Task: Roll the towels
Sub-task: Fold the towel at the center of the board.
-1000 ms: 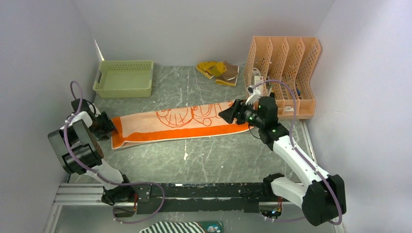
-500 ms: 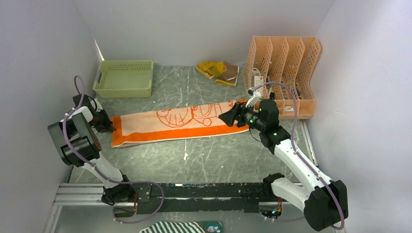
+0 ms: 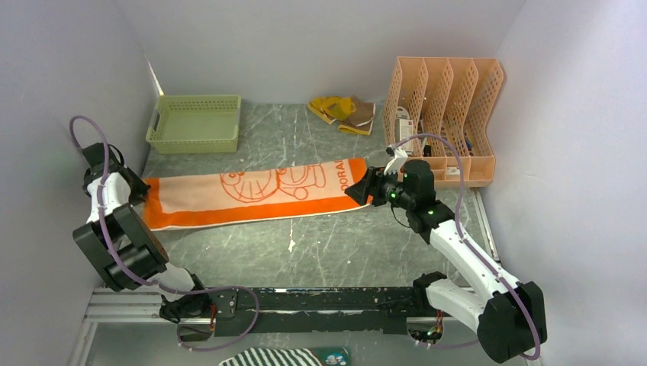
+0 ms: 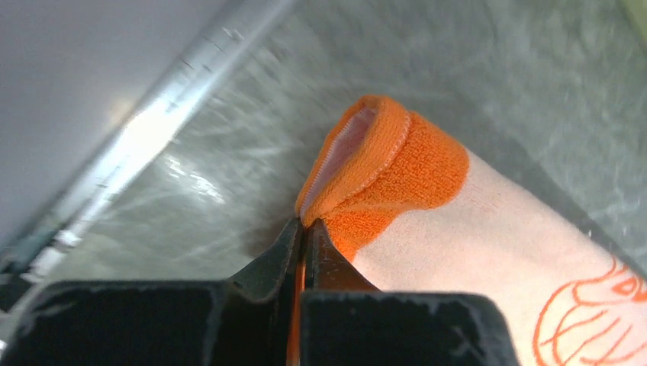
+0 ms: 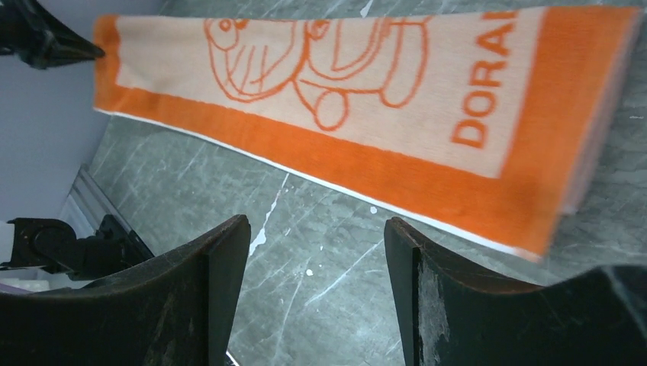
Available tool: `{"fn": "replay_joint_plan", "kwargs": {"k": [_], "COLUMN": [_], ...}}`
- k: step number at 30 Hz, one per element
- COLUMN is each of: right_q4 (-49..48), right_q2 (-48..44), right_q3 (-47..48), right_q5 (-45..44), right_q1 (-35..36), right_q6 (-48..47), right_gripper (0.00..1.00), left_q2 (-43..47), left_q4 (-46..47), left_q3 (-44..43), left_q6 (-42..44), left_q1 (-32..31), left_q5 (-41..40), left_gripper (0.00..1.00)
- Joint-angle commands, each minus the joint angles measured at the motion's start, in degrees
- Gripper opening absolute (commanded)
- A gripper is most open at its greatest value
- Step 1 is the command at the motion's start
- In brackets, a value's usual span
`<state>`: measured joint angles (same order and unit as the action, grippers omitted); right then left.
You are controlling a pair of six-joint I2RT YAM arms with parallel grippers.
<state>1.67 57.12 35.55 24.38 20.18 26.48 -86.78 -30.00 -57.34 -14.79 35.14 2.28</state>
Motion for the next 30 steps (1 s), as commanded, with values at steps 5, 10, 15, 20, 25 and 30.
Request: {"fn": "replay_joint_plan", "kwargs": {"k": [5, 10, 15, 20, 25, 30], "right_q4": [-0.26, -0.2, -0.52, 1.47, 2.32, 5.32], "right_q2": [0.5, 2.24, 3.4, 2.81, -0.73, -5.6], "right_q3": [-0.65, 0.35, 1.11, 2.85, 3.03, 3.79], "right_q5": [-0.1, -0.54, -0.33, -2.27, -7.24, -14.62], "right_q1": [0.55, 0.56, 0.66, 0.65, 0.65, 0.6], "right_q6": [-0.21, -0.34, 0.31, 0.06, 1.74, 2.53], "right_gripper": [0.65, 0.65, 0.65, 0.65, 0.65, 0.65], "left_q2": [3.76, 2.96, -0.38, -6.64, -18.3, -35.6], "left_q4": [-2.48, -9.6, -17.26, -16.69, -12.62, -13.51], "left_q3": [-7.69, -11.45, -16.34, -22.12, -36.16, -56.84], "left_q6": [-2.88, -4.08, -12.19, -21.32, -27.59, -28.39], "left_q1": [0.32, -6.8, -23.44, -41.23, -56.99, -67.42], "left_q5": [-15.99, -12.27, -8.65, -0.71, 2.3, 5.34], "left_gripper": [0.07, 0.07, 0.07, 0.07, 0.07, 0.07]}}
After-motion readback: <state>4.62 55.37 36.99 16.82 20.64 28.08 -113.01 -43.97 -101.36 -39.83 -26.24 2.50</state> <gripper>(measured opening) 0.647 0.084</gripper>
